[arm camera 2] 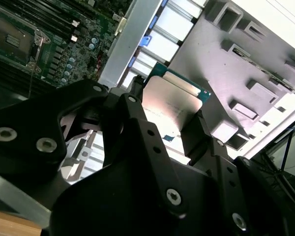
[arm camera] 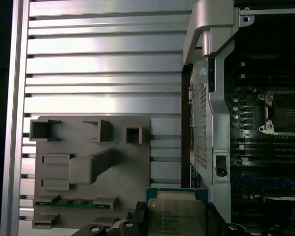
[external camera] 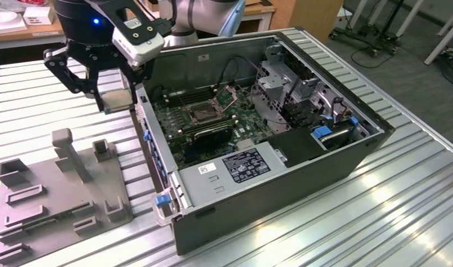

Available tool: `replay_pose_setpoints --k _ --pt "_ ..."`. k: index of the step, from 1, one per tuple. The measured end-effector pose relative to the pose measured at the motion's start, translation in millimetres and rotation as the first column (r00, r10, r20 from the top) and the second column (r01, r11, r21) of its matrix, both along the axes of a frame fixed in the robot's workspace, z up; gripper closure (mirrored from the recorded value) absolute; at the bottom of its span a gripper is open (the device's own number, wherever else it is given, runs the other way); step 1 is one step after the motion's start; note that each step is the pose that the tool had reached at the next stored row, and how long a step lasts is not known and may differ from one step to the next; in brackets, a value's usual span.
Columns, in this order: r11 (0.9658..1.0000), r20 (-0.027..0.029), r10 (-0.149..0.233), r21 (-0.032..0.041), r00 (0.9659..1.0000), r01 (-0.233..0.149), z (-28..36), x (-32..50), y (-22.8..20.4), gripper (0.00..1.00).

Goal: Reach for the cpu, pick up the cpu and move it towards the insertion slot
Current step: 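Pick up the cpu and move it towards the insertion slot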

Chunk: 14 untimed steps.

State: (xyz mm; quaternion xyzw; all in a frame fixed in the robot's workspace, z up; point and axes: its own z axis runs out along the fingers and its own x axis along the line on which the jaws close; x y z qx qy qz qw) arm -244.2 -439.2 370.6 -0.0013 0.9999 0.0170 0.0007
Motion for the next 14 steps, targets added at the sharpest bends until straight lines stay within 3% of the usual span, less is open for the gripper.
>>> replay_pose_setpoints --k 4,14 --pt "1.0 0.0 0.0 0.0 1.0 0.0 -0.1 3.9 0.0 0.45" --pt "1.0 -0.0001 0.0 -0.0001 1.0 0.0 -0.1 4.7 0.0 0.45"
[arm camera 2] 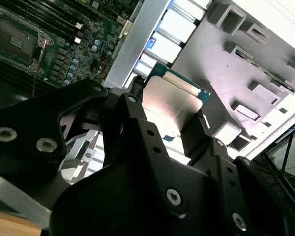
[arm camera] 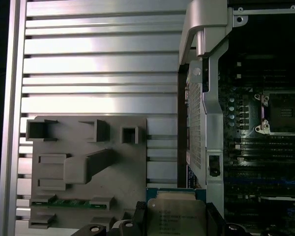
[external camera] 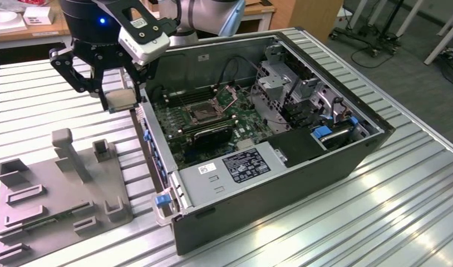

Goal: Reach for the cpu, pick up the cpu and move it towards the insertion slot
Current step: 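Pick up the cpu and move it towards the insertion slot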

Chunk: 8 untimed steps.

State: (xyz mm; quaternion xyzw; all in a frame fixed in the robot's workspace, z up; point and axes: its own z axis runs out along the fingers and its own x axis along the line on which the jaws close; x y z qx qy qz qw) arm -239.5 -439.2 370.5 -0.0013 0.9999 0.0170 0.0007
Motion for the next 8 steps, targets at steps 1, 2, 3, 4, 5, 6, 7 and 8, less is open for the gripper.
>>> replay_pose_setpoints --k 1,2,3,4,5,6,7,8 --pt "1.0 0.0 0.0 0.0 1.0 0.0 0.0 0.0 0.0 0.45" --pt "1.0 0.0 0.0 0.0 1.0 0.0 0.0 0.0 0.0 0.45" --pt "1.0 0.0 0.0 0.0 1.0 0.0 0.0 0.0 0.0 0.45" --pt "1.0 0.0 0.0 0.0 1.0 0.0 0.0 0.0 0.0 0.45" --pt "1.0 0.0 0.0 0.0 1.0 0.0 0.0 0.5 0.0 0.45" --pt "1.0 0.0001 0.0 0.0001 1.0 0.0 -0.1 1.1 0.1 0.45" --pt "1.0 0.0 0.0 0.0 1.0 0.0 -0.1 2.0 0.1 0.45" --pt "1.0 0.0001 0.0 0.0 1.0 0.0 -0.2 3.2 0.0 0.45"
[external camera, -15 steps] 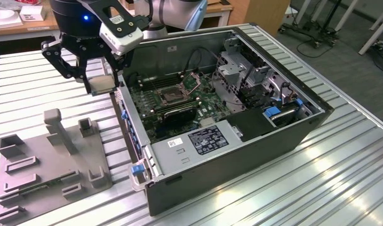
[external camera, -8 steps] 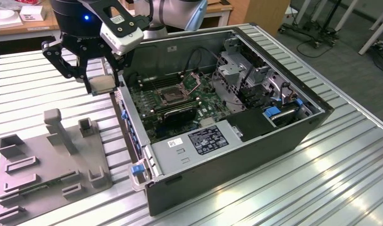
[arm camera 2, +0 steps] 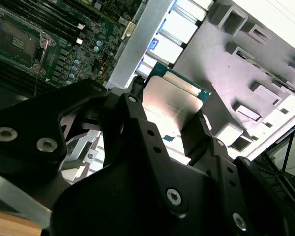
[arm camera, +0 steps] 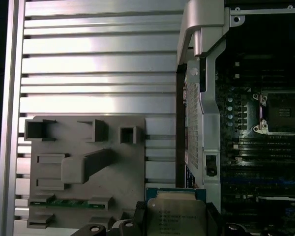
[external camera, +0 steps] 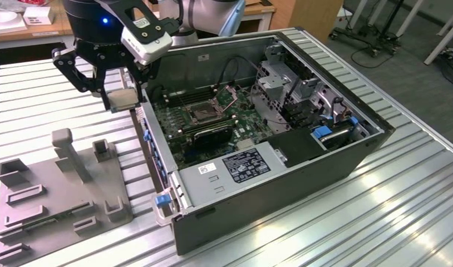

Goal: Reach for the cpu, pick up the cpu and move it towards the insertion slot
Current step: 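Pick up the cpu and move it towards the insertion slot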

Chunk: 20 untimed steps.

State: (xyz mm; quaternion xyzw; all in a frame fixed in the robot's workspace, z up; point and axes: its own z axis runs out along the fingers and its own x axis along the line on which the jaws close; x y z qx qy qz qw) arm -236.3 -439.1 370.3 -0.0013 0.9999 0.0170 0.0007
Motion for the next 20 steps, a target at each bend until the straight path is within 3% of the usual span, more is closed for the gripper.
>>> replay_pose_setpoints --k 13,20 --pt "1.0 0.0 -0.001 0.0 1.0 0.001 -0.8 21.7 0.6 0.45" --pt "1.0 -0.0001 -0.001 0.0 1.0 0.001 -0.9 27.2 0.7 0.45"
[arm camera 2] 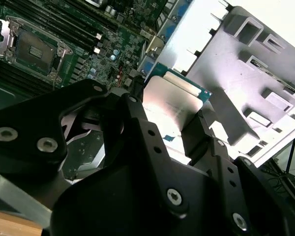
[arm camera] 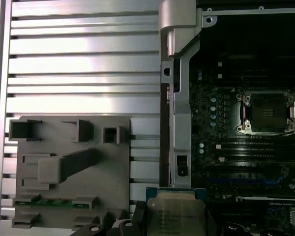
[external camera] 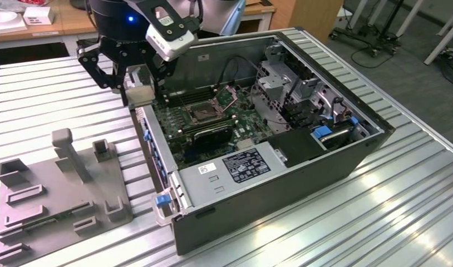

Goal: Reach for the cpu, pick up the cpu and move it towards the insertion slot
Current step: 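Pick up the cpu and move it towards the insertion slot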

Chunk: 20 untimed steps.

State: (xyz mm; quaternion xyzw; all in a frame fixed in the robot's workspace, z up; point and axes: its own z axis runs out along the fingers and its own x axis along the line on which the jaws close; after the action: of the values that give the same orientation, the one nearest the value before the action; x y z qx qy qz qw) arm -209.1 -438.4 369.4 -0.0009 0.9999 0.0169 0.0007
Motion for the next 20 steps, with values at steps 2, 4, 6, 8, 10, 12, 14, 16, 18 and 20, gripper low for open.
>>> replay_pose_setpoints --k 2,4,6,8,10,12,14,16,18,20 --pt "1.0 0.0 0.0 0.0 1.0 0.0 0.0 1.5 0.0 0.45" --pt "1.0 0.0001 0.0 0.0 1.0 0.0 -0.1 3.2 0.2 0.45" --pt "1.0 0.0 0.0 0.0 1.0 0.0 -0.1 5.0 0.3 0.45" --pt "1.0 0.0 0.0 0.0 1.0 0.0 -0.2 6.7 0.4 0.45" --pt "1.0 0.0001 0.0 0.0001 1.0 0.0 -0.2 8.2 0.5 0.45" --pt "1.0 0.0 0.0 0.0 1.0 0.0 -0.3 9.8 0.6 0.45" --pt "1.0 0.0 0.0 0.0 1.0 0.0 -0.3 11.2 0.6 0.45" --pt "1.0 0.0 0.0 0.0 1.0 0.0 -0.4 12.5 0.6 0.45" --pt "1.0 0.0 0.0 0.0 1.0 0.0 -0.4 14.0 0.7 0.45" --pt "1.0 0.0 0.0 0.0 1.0 0.0 -0.5 15.5 0.8 0.45"
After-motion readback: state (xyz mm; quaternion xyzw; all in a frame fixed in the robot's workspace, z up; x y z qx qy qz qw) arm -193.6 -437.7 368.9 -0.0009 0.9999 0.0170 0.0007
